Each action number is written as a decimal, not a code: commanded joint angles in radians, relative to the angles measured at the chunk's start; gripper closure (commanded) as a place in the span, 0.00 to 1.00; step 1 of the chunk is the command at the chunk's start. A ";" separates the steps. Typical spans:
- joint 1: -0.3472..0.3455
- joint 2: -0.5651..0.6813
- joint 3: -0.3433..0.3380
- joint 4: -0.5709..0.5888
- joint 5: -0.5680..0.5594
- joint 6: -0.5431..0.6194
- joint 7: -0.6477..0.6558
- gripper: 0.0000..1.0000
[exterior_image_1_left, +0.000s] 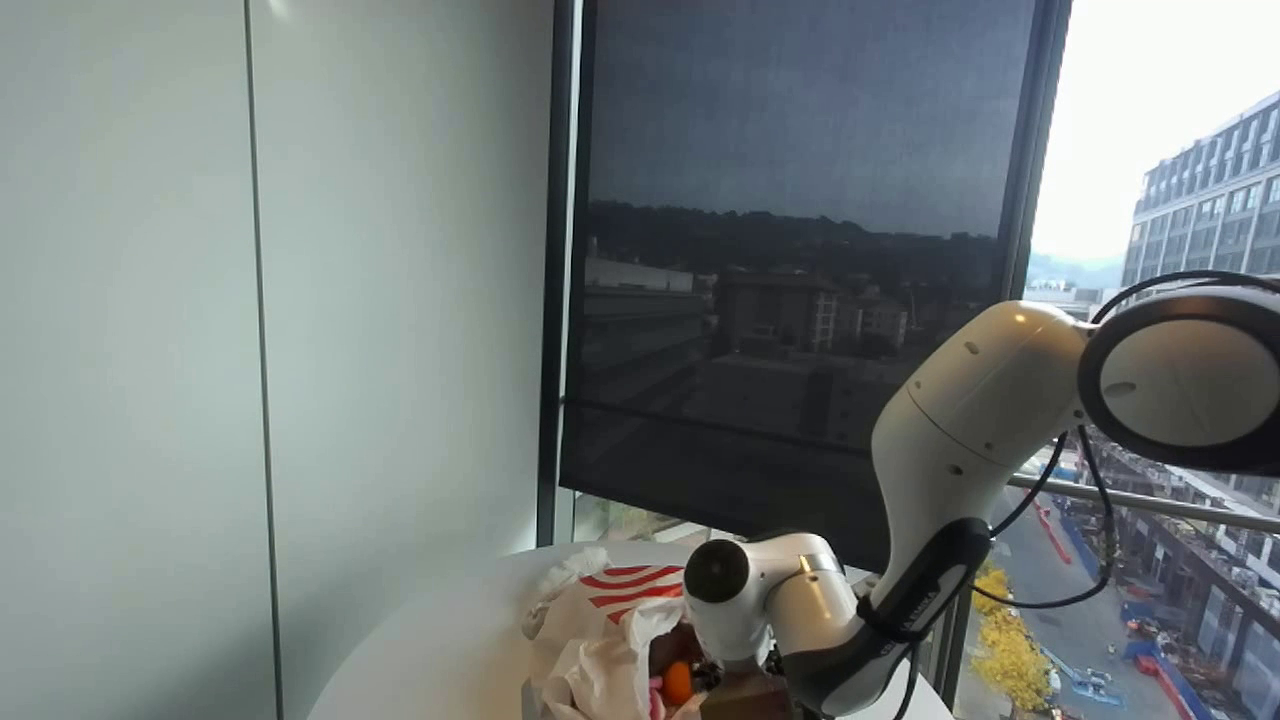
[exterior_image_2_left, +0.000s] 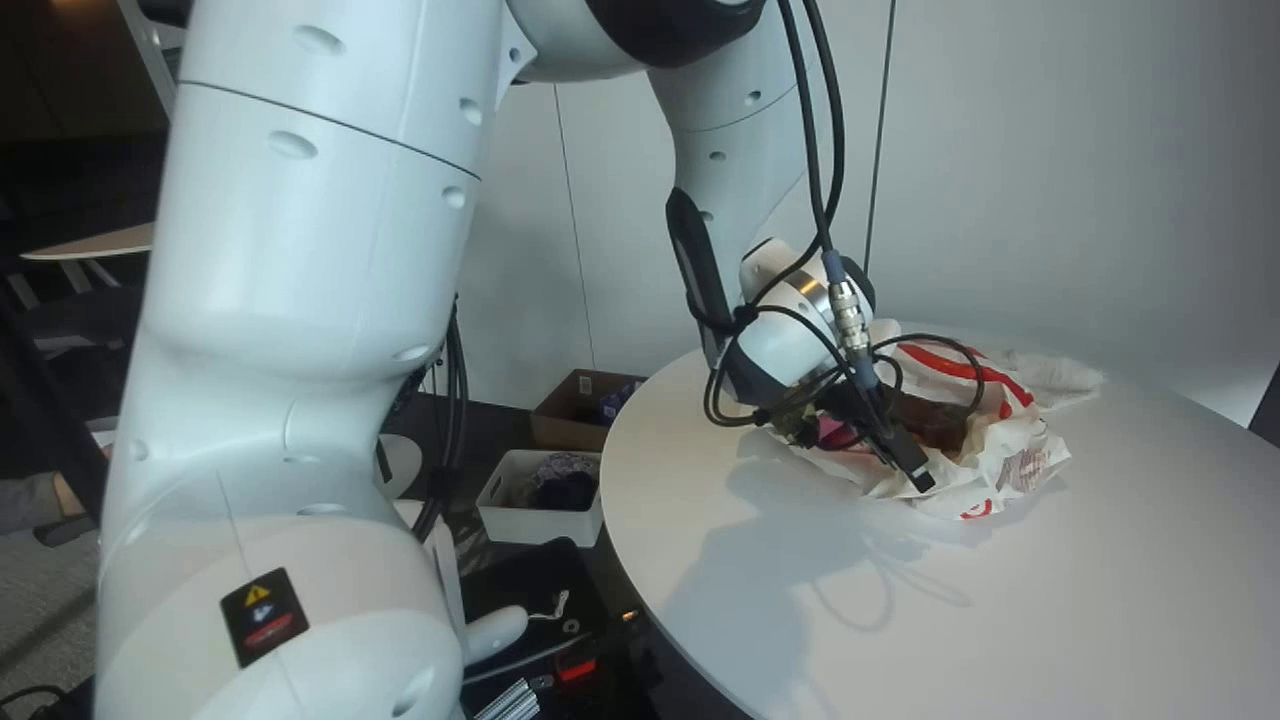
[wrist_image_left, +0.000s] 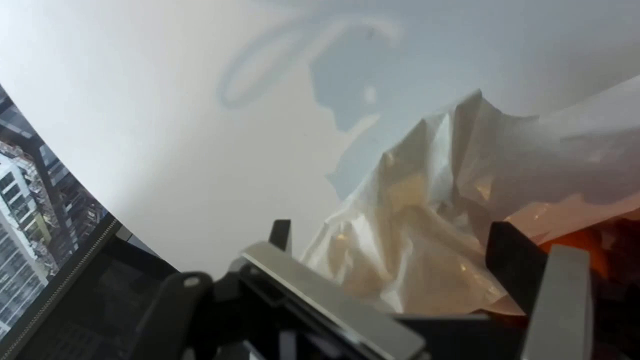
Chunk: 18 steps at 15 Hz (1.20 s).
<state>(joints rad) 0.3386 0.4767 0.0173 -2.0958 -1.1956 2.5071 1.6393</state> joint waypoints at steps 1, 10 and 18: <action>-0.028 0.047 0.020 0.072 -0.039 0.038 0.133 0.00; -0.033 0.116 0.006 0.129 -0.075 -0.015 0.307 0.00; -0.066 0.121 0.036 0.119 -0.052 0.022 0.278 0.65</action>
<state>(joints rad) 0.2971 0.5896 0.0357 -1.9915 -1.2394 2.5095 1.9102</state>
